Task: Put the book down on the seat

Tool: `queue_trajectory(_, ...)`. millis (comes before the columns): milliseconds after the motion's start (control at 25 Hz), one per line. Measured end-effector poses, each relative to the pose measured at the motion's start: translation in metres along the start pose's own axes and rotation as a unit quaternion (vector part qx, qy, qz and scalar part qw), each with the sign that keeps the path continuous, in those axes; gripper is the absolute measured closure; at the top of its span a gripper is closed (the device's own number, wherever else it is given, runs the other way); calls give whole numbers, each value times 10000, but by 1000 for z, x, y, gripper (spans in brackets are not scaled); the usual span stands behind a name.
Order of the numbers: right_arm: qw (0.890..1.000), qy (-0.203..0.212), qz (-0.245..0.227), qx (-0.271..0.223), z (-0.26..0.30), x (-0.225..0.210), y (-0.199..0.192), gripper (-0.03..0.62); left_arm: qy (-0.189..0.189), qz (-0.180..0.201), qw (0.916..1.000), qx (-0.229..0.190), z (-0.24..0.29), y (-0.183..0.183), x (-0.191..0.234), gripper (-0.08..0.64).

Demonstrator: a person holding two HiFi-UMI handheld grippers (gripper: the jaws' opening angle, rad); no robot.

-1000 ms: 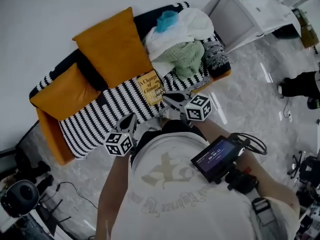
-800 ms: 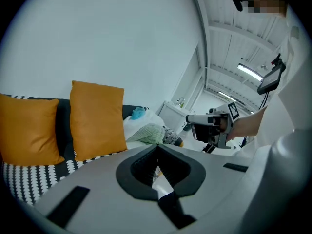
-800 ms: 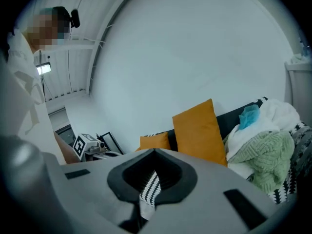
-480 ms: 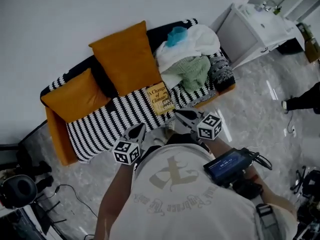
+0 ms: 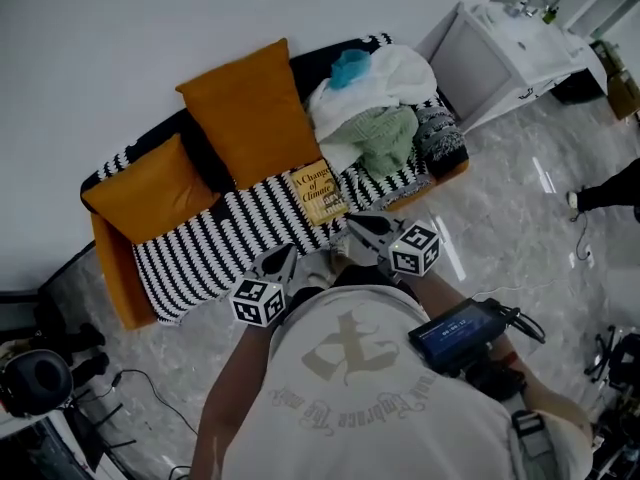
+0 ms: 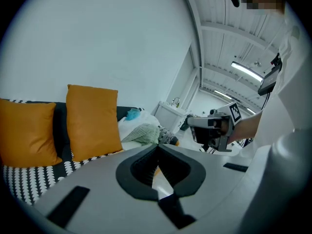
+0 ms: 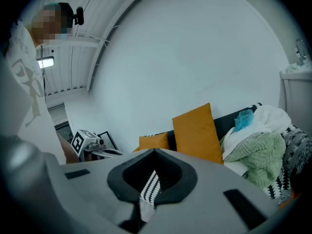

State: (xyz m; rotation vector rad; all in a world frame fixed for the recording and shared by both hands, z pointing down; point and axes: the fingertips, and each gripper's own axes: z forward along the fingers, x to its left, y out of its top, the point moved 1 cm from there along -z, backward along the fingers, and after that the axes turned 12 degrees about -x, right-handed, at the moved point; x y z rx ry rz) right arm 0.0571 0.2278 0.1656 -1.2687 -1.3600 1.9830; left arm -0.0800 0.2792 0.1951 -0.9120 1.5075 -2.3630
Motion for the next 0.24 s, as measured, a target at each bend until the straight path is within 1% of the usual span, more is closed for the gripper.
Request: queue_trajectory(240,10000,47,-12,37,-6,9,-5,577,-30,1,10000,15,-4,-3,-12,549)
